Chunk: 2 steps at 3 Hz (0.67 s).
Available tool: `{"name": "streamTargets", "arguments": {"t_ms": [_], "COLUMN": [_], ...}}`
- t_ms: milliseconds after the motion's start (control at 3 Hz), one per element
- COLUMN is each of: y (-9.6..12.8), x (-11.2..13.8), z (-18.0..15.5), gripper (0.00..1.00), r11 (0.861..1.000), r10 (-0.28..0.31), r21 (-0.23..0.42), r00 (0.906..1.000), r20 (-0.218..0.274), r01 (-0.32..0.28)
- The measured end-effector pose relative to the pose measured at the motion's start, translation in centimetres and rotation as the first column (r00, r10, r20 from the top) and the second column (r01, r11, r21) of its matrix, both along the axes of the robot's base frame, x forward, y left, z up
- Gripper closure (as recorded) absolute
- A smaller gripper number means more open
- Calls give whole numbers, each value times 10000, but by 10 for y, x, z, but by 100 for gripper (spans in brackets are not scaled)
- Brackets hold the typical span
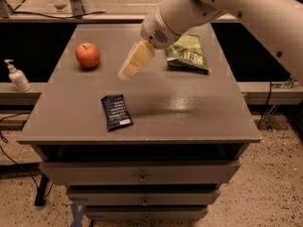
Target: Pick apple
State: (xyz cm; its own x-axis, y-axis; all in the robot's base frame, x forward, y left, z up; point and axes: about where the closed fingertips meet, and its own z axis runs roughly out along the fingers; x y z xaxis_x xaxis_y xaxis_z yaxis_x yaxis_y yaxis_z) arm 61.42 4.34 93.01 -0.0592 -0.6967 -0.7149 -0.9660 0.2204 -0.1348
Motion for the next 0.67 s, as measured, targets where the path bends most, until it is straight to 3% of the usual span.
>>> {"name": "streamTargets", "arguments": {"t_ms": [333, 667], "y": [46, 84], "x": [29, 57], "z": [3, -3], "gripper": [0, 0], "r11": [9945, 9788], "r10": [4, 89], "r21": [1044, 2050], "r00": [9999, 9995], "r20": [-132, -317], "r01": [10, -22]}}
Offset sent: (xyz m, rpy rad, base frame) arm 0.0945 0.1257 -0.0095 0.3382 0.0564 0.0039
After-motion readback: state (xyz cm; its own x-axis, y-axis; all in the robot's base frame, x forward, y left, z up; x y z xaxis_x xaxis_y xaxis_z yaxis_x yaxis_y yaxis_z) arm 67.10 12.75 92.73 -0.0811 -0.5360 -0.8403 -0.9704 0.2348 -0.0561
